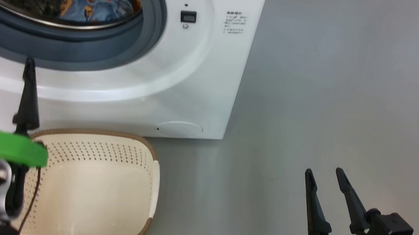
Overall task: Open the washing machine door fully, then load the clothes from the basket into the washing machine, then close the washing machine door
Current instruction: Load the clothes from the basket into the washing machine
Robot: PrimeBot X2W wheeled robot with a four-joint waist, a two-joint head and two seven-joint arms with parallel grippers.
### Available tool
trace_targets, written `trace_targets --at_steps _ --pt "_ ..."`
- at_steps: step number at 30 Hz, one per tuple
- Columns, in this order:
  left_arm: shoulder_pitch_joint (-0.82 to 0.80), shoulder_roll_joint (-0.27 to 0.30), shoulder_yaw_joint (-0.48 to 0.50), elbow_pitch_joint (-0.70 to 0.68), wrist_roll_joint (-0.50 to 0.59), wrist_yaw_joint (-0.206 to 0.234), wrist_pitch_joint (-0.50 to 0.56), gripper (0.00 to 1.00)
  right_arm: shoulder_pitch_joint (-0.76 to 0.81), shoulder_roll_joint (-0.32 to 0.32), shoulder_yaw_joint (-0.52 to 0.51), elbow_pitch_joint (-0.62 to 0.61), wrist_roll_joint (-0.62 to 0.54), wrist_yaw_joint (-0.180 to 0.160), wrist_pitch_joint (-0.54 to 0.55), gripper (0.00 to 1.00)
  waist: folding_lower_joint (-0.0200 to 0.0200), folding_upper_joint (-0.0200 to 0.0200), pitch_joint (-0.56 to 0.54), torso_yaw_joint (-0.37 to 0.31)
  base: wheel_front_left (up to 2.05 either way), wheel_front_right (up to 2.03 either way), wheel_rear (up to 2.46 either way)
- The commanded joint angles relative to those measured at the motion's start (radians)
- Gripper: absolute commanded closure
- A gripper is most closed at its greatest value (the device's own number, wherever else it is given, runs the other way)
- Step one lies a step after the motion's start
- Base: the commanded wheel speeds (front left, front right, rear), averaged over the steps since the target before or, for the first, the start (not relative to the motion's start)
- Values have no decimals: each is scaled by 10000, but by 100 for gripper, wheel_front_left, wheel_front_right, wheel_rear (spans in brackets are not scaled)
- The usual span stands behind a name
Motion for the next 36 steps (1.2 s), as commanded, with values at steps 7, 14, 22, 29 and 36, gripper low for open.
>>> trace_targets --at_steps 7,14,22,29,36 --pt "1291 160 416 -1175 338 -26 -22 0 335 36 156 -233 -43 27 -119 0 0 0 -705 98 0 0 0" --pt "2399 -77 522 -1794 437 -27 -22 0 626 36 -9 -303 71 27 -119 0 0 0 -1252 136 0 0 0" --pt "3435 -265 683 -2043 424 17 -22 0 914 36 -41 -335 -75 27 -119 0 0 0 -1635 118 0 0 0" --pt "4211 -301 350 -2250 400 107 -22 0 1076 36 8 -337 -120 27 -119 0 0 0 -1999 138 0 0 0" --pt "4982 -304 -132 -2548 68 498 -22 0 1301 36 -96 -419 -180 27 -119 0 0 0 -2352 153 0 0 0"
